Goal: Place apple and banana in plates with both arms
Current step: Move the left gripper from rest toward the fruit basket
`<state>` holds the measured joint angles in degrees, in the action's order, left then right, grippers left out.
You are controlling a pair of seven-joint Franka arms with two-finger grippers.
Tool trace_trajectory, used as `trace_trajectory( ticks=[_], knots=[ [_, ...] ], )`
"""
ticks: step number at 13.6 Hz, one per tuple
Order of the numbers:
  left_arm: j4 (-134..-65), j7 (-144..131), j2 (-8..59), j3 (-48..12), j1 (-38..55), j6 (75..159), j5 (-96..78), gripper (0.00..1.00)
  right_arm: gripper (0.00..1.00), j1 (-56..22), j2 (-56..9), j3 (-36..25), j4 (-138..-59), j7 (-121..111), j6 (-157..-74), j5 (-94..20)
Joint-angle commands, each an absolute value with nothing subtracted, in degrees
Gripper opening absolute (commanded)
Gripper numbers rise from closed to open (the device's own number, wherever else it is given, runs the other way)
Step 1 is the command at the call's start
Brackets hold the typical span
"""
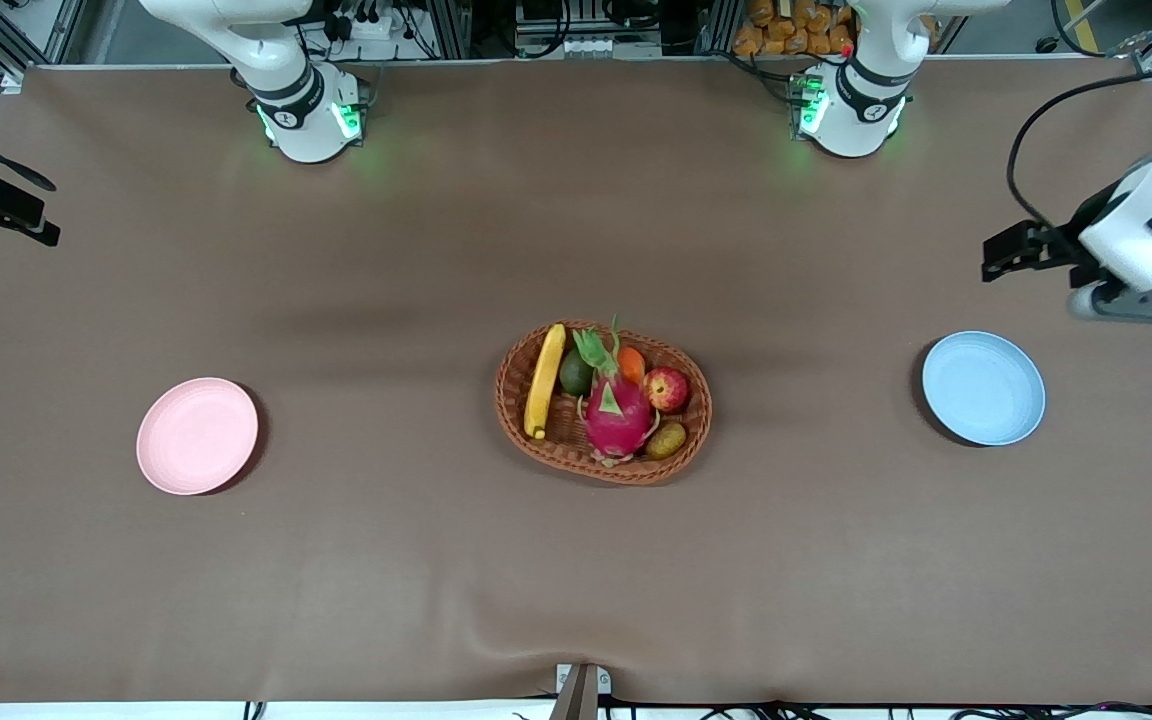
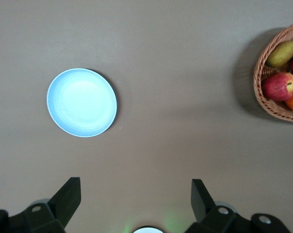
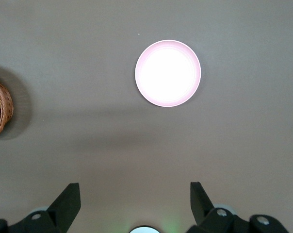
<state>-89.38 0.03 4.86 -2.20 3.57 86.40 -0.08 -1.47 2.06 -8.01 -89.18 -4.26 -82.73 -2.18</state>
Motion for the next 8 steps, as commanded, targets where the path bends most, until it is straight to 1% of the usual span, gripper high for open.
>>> trace_trajectory(
  ticks=[1,3,5,8],
  knots=[
    [-88.33,1.49,8.16,-2.72,5.18,86.13,1.23,1.0,1.0,-1.05,2.46,-7.65,-89.56,-5.01,-82.44,-3.16],
    [-88.85,1.49,10.8,-2.99,5.28,89.19,-0.6,1.0,1.0,-1.05,2.37,-7.65,-89.82,-5.01,-82.44,-3.16],
    [-89.03,2.71,13.17,-3.16,5.44,90.52,-3.68,1.0,1.0,-1.05,2.37,-7.65,-89.91,-5.01,-82.44,-3.16],
    [-90.52,3.43,15.29,-4.48,9.92,95.51,-3.16,1.0,1.0,-1.14,2.29,-7.65,-90.0,-5.01,-82.62,-3.25]
  ],
)
